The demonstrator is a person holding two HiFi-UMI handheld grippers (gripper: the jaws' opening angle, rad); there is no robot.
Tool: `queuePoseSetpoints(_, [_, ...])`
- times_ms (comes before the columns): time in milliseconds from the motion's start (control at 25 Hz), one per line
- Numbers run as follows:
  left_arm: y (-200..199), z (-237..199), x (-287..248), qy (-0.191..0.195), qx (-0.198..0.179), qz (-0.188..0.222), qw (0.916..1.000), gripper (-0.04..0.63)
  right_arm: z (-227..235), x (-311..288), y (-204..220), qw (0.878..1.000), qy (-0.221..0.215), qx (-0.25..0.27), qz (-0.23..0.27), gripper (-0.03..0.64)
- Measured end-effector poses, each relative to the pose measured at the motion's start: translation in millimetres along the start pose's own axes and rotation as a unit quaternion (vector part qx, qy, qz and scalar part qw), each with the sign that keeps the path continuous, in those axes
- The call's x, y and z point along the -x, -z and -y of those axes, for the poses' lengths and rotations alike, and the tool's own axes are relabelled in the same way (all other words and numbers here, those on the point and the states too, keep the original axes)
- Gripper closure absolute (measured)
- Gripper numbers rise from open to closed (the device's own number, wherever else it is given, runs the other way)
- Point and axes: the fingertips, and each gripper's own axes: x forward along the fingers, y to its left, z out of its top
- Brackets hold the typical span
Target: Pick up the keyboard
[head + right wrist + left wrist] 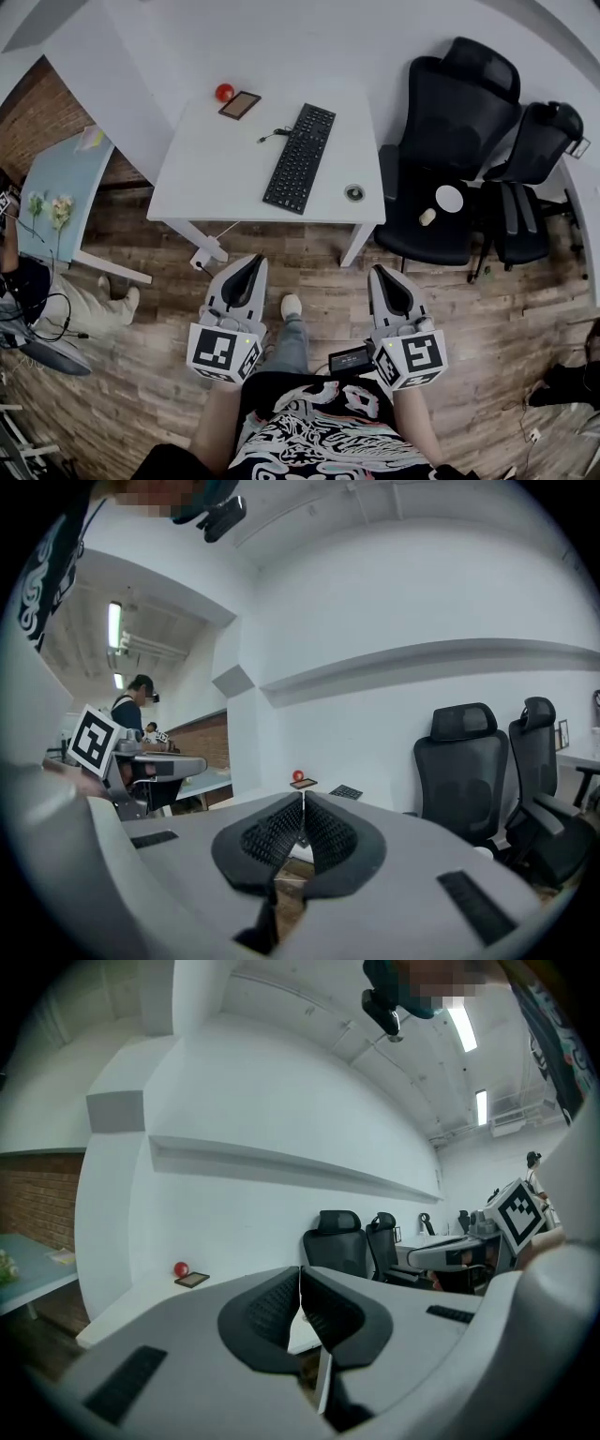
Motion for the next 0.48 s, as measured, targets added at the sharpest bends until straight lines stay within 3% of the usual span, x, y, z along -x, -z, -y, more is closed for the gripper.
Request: queuePoseSetpoints(480, [-8,-114,-100,0.022,-0.009,-0.012,0.9996,0.574,6,-160,-28,1.000,0.013,-0.017,-0.013,0.586])
